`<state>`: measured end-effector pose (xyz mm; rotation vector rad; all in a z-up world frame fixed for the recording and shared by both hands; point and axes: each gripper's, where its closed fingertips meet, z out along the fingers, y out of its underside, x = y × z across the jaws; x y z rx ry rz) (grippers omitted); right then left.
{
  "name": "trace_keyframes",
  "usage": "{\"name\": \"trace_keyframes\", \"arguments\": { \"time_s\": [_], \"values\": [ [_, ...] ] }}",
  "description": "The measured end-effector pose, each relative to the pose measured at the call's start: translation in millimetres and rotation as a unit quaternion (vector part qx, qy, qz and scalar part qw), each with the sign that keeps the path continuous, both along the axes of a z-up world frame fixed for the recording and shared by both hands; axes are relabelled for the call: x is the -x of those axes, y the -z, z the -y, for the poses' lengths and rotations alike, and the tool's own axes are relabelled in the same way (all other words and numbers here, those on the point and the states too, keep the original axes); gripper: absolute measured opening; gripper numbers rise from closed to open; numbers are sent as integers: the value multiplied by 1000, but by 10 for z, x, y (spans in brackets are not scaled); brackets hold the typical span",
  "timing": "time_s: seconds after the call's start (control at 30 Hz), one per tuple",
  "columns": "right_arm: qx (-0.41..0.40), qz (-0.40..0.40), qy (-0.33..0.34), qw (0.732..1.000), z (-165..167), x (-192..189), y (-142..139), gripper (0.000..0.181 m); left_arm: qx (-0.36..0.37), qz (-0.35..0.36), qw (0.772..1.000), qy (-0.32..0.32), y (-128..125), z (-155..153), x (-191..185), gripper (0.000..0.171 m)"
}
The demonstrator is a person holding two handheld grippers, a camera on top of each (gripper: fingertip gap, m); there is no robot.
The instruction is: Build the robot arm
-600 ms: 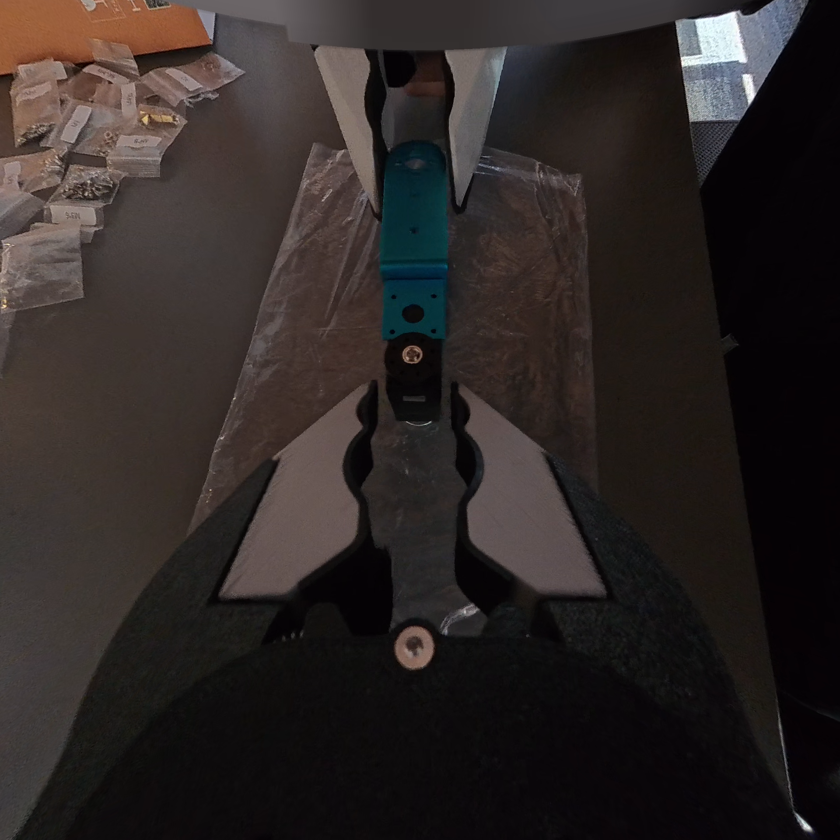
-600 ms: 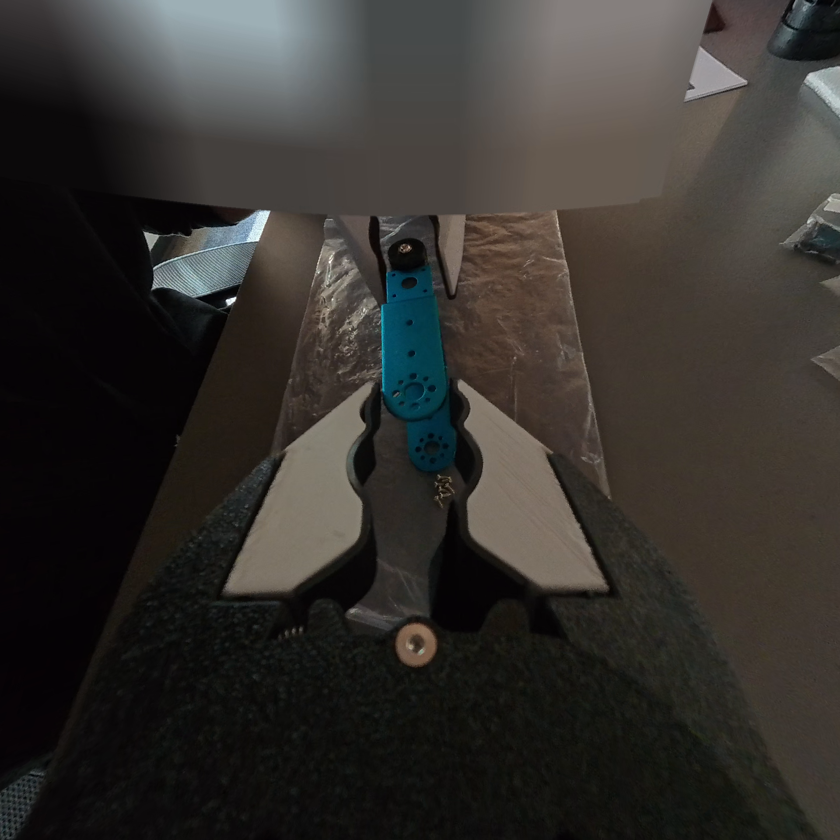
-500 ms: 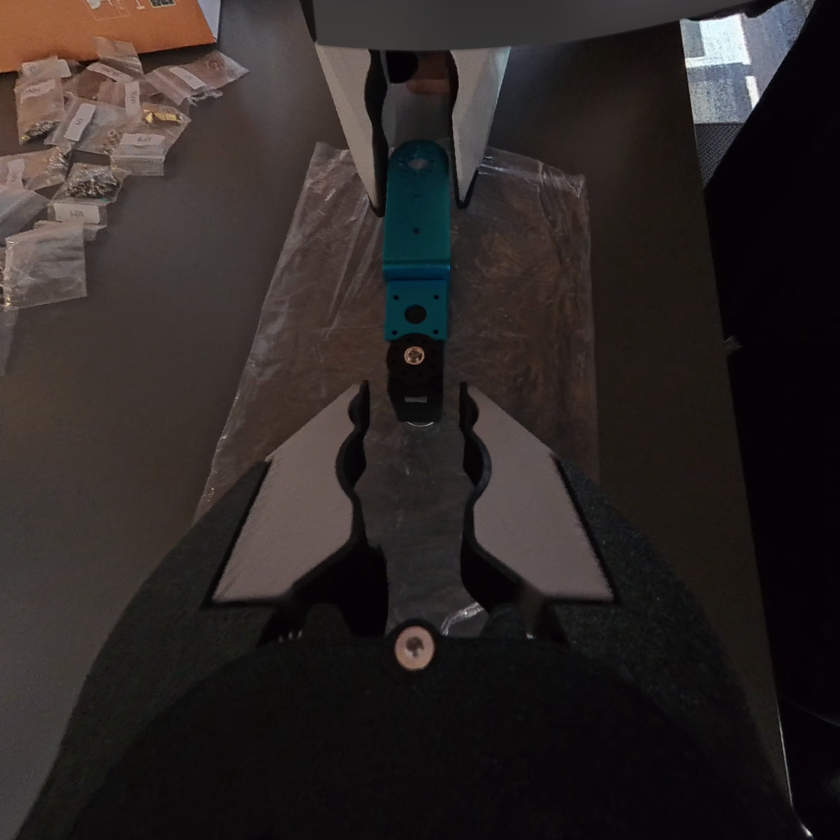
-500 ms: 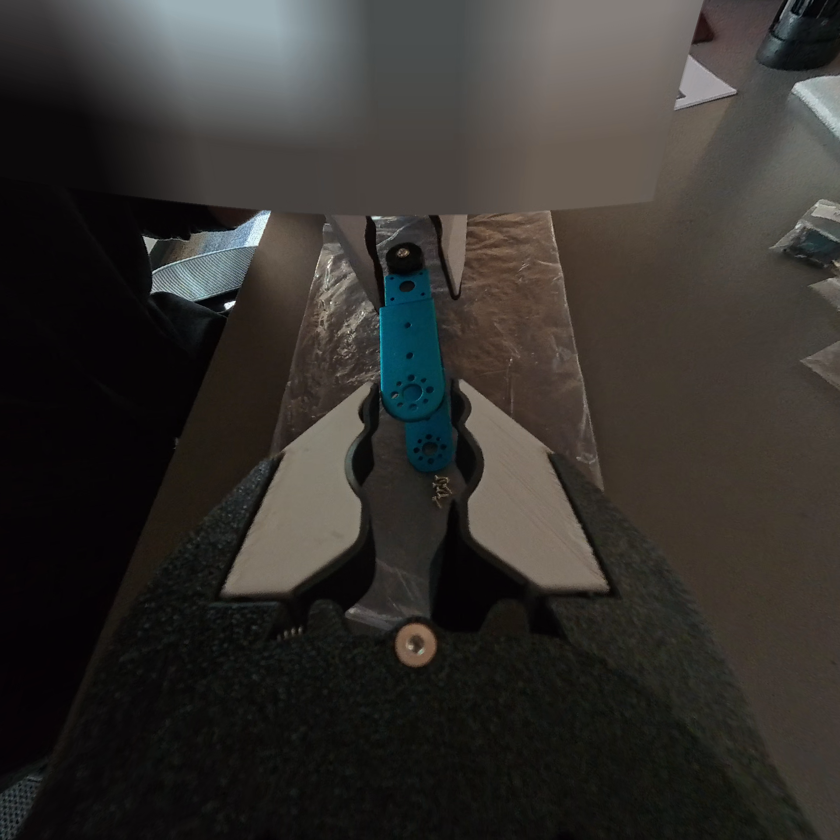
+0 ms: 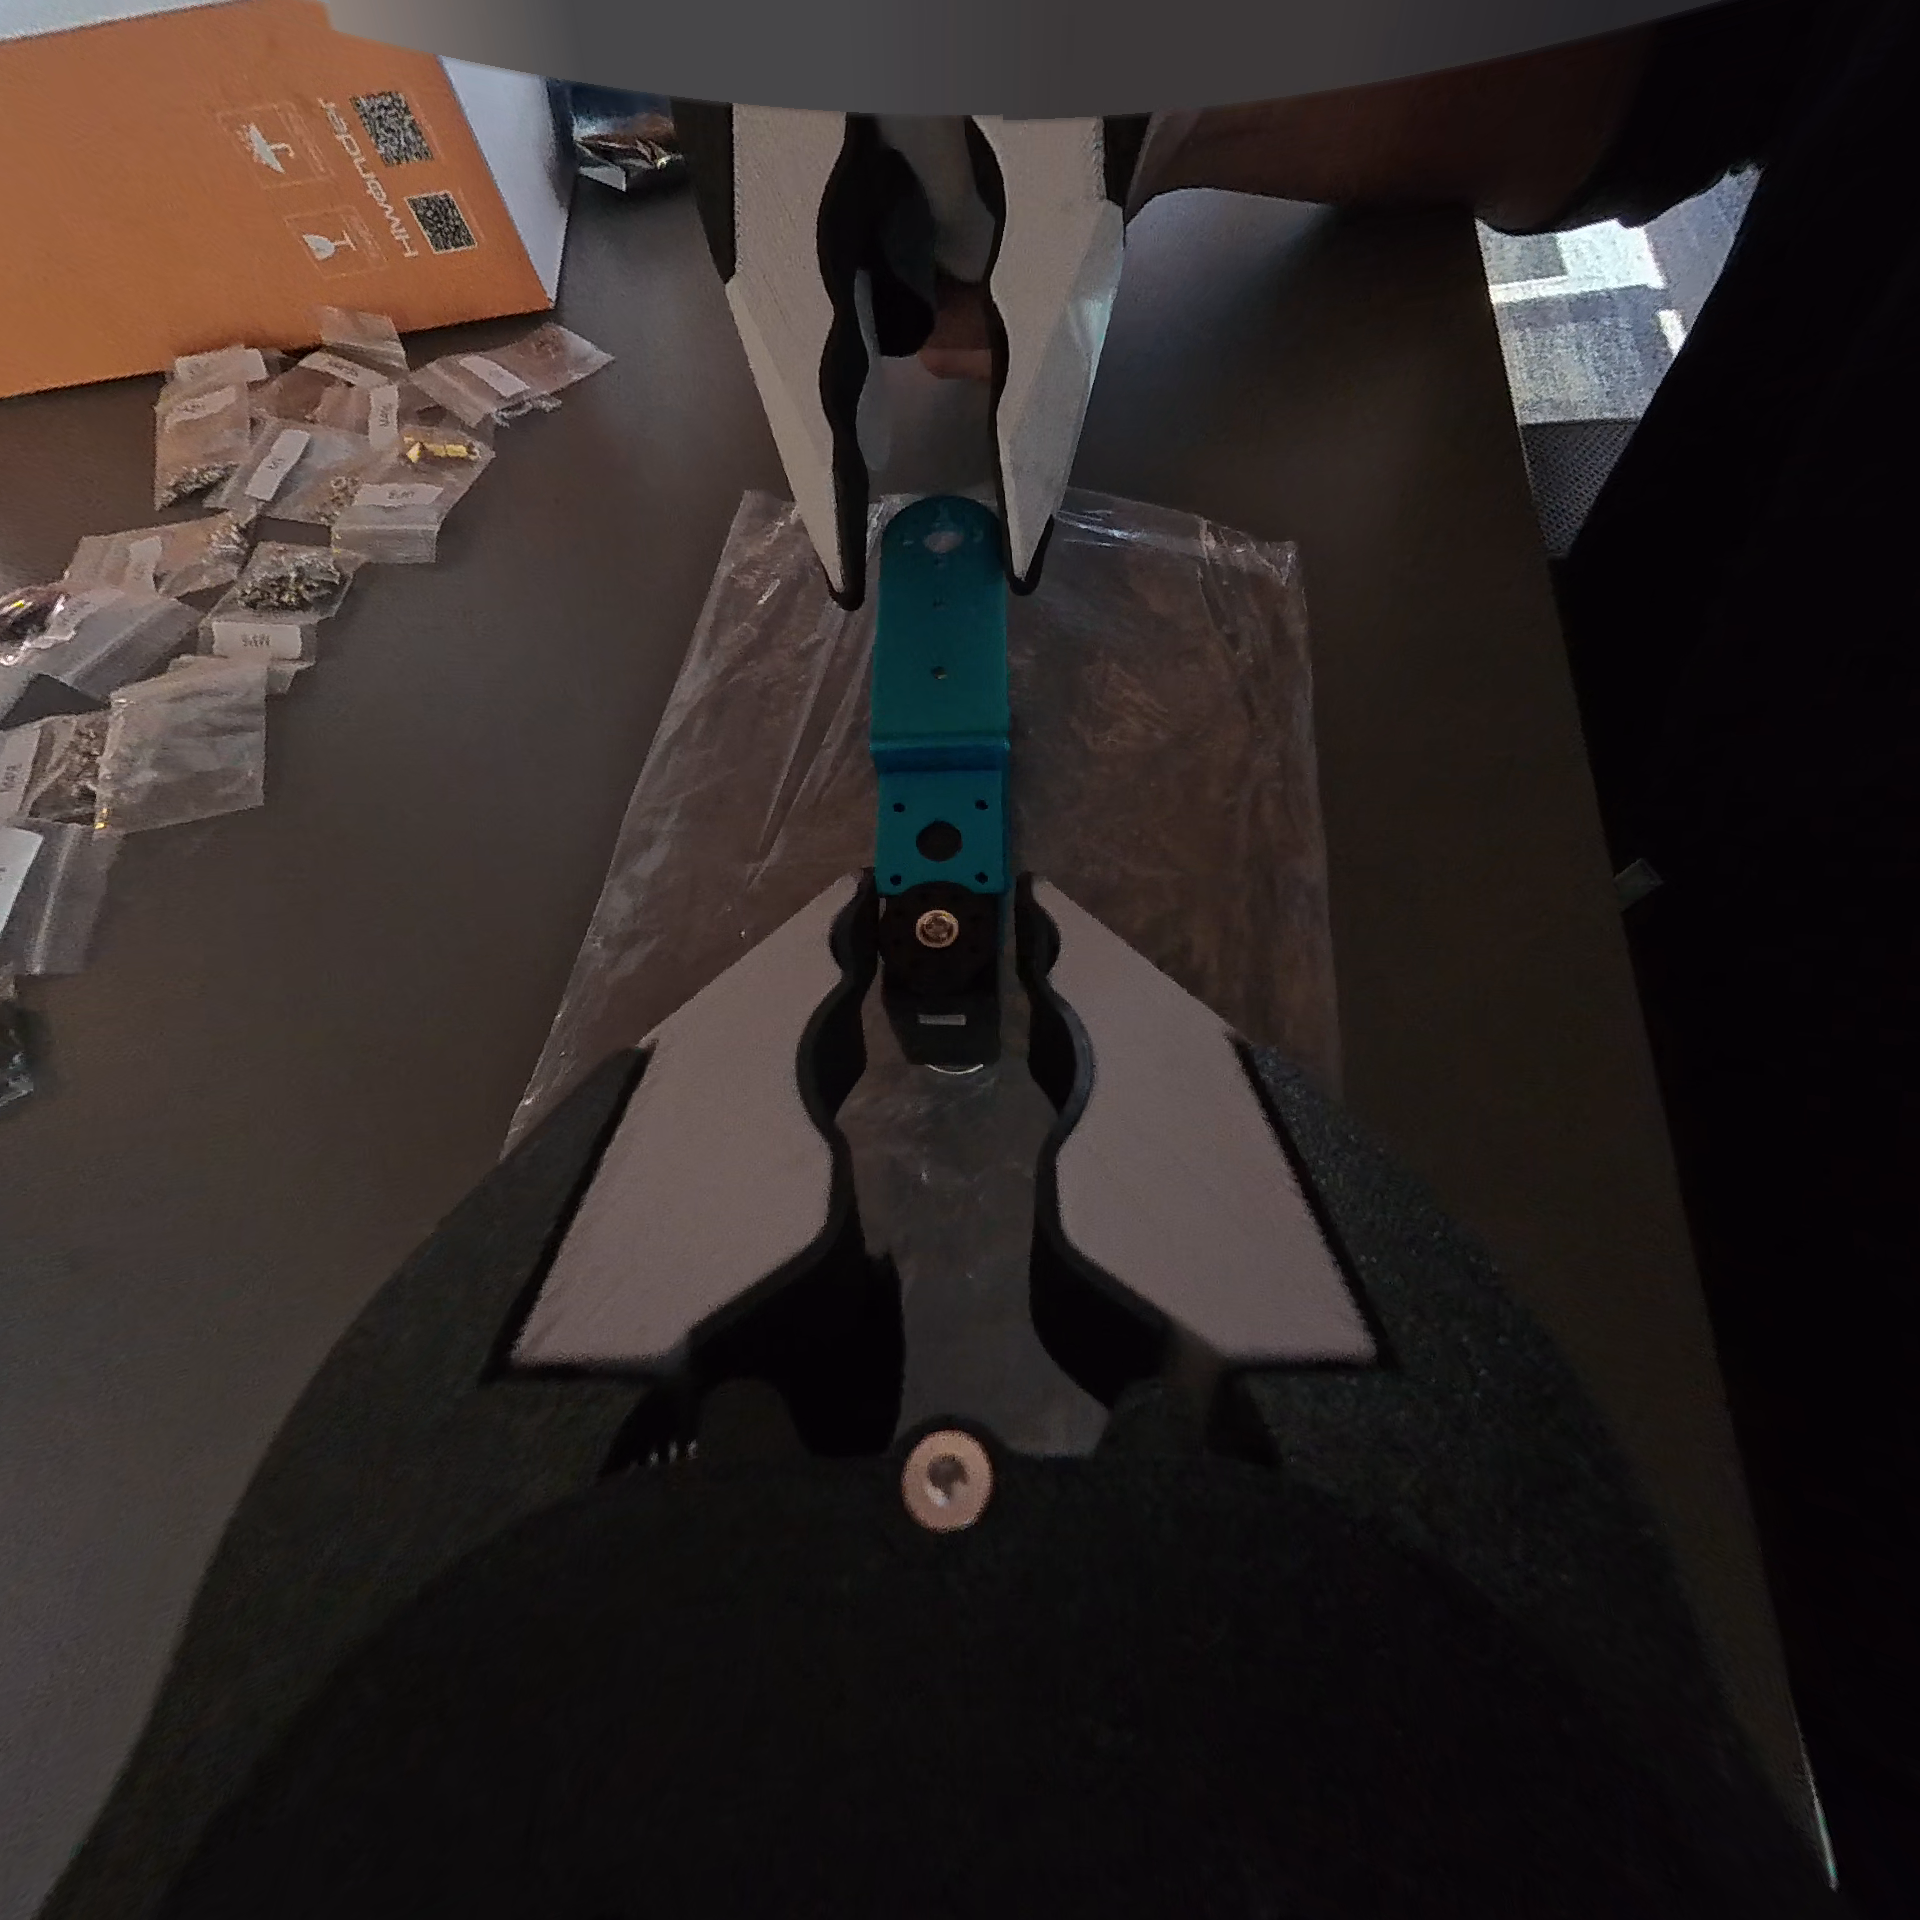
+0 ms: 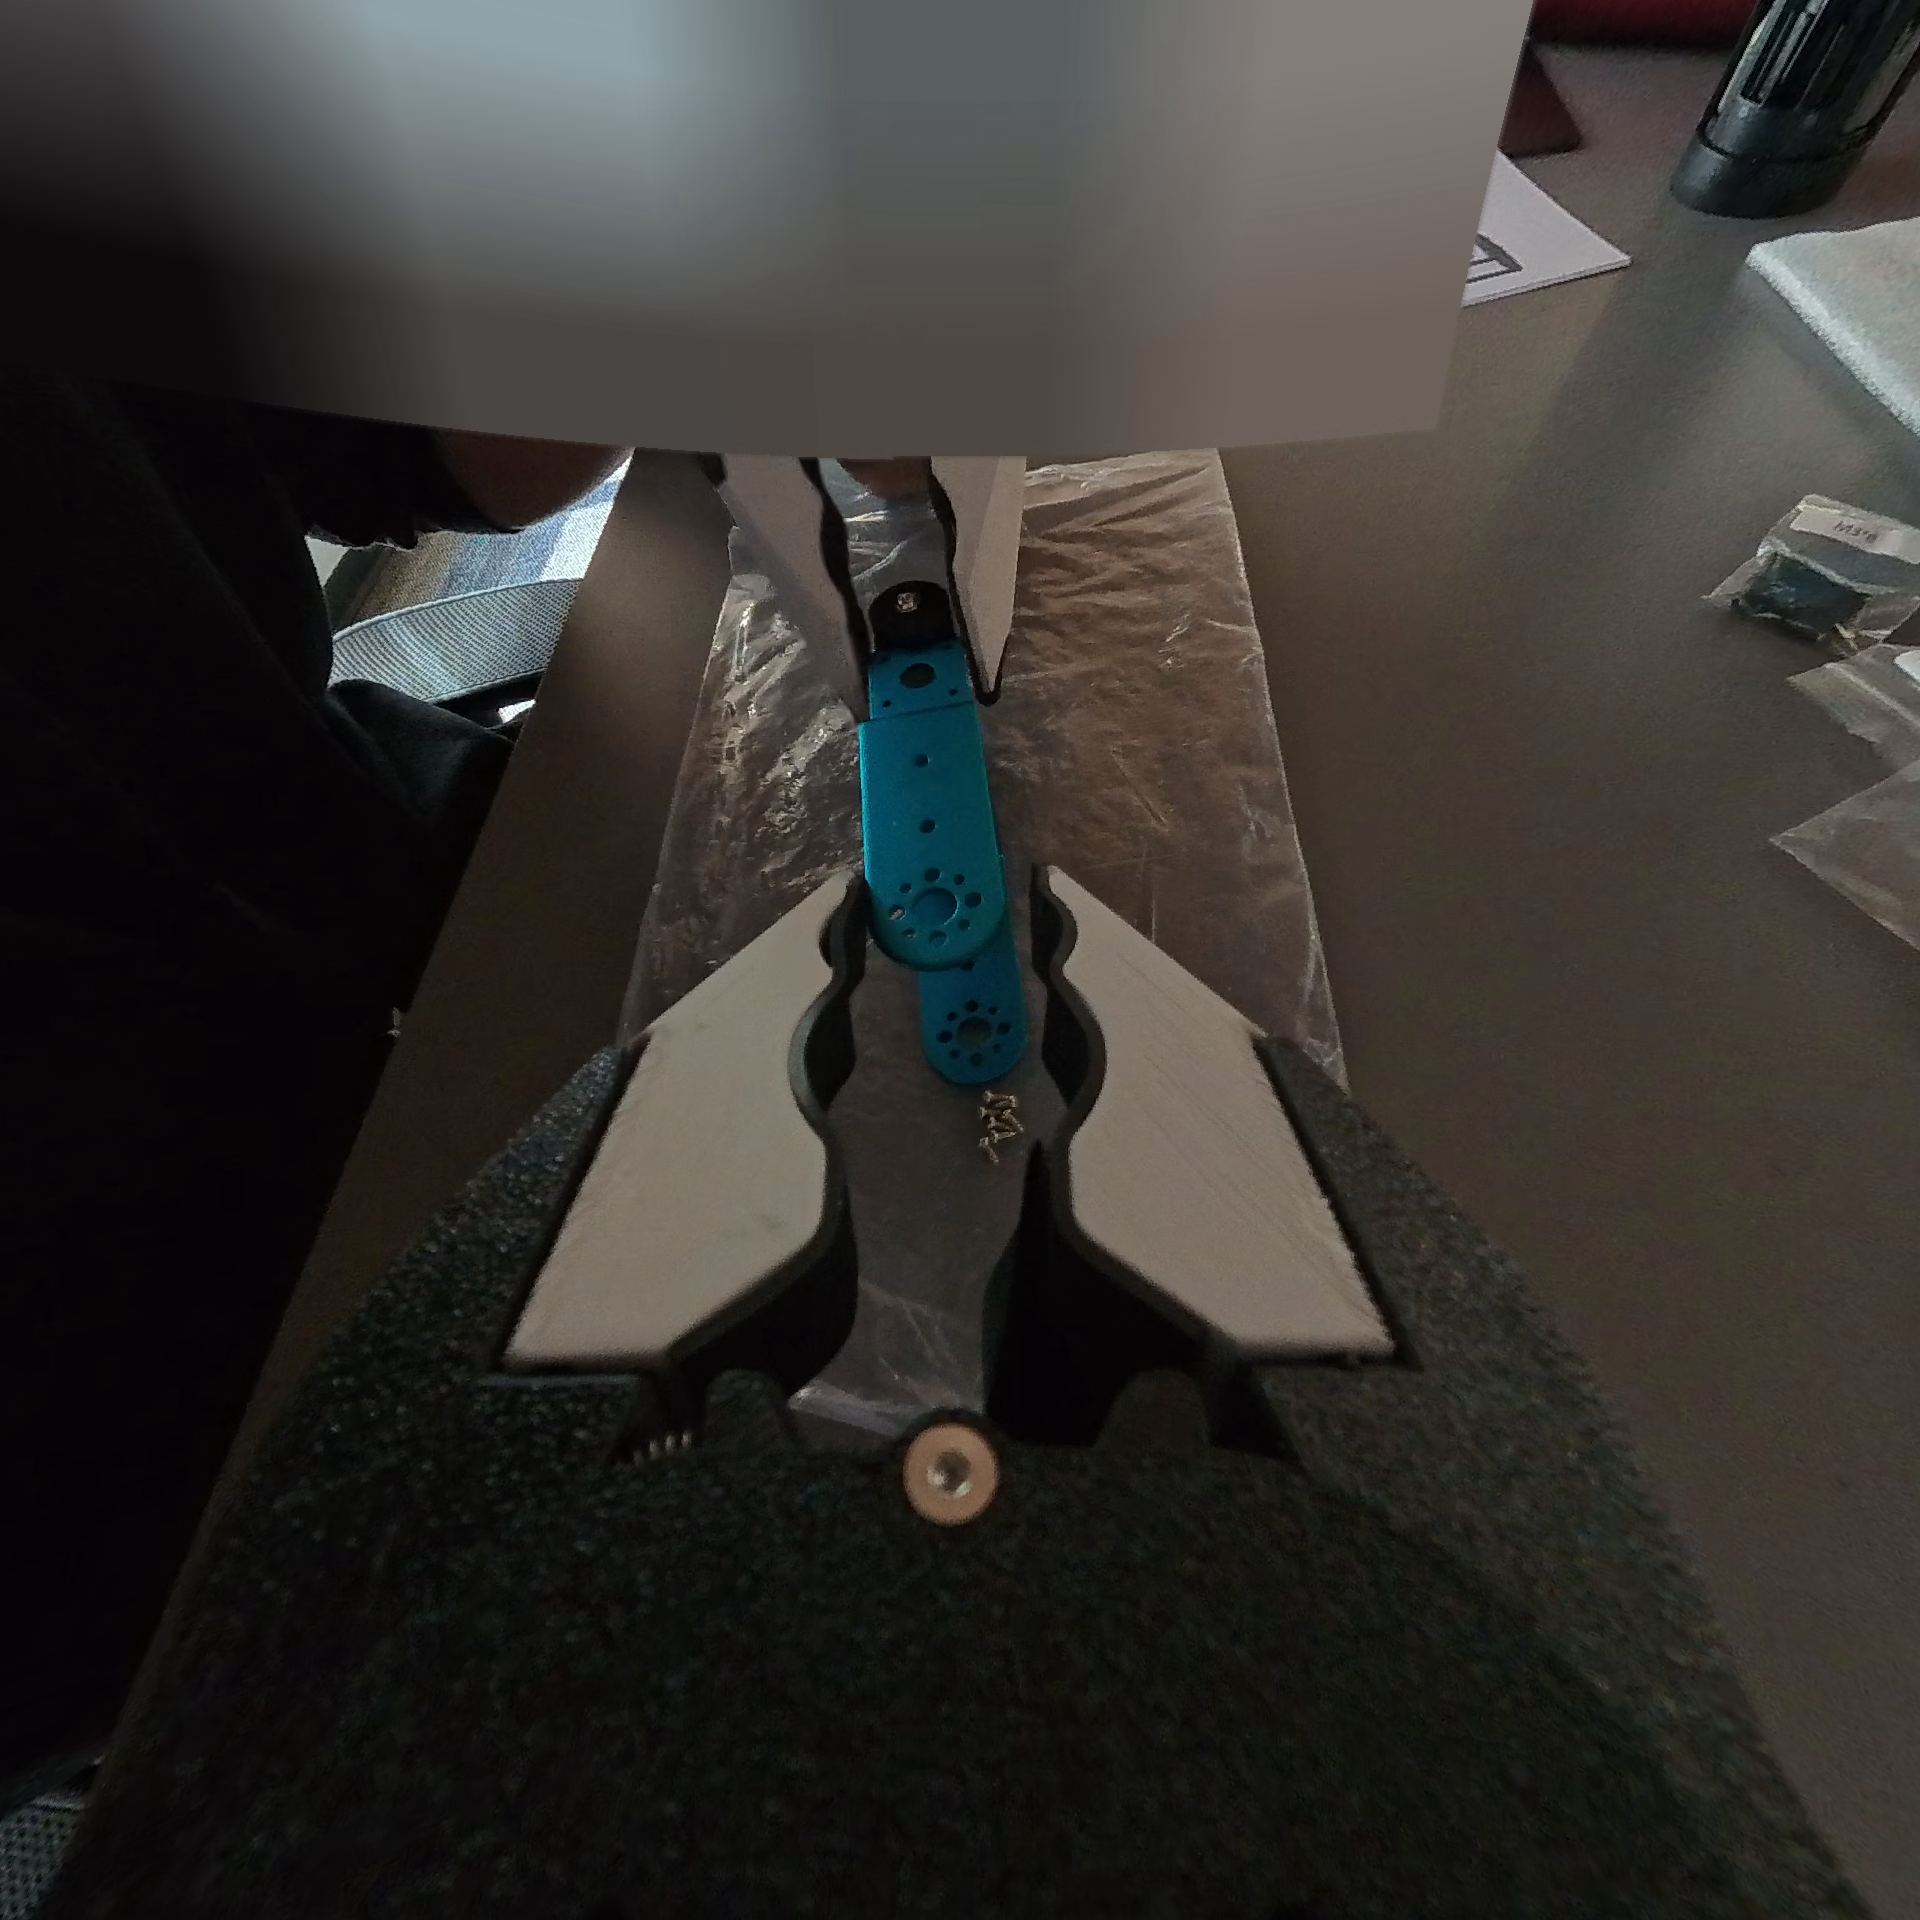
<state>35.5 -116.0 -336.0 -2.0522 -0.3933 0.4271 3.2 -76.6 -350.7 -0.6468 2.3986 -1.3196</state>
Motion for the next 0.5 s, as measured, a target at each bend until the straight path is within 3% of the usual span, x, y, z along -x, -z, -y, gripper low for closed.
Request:
{"name": "trace_keyframes", "arguments": {
  "time_s": [0.5],
  "values": [
    [3, -3, -1, 1000, 10, 7, 6, 31, -1, 2, 1000, 2, -3, 4, -1, 22]
  ]
}}
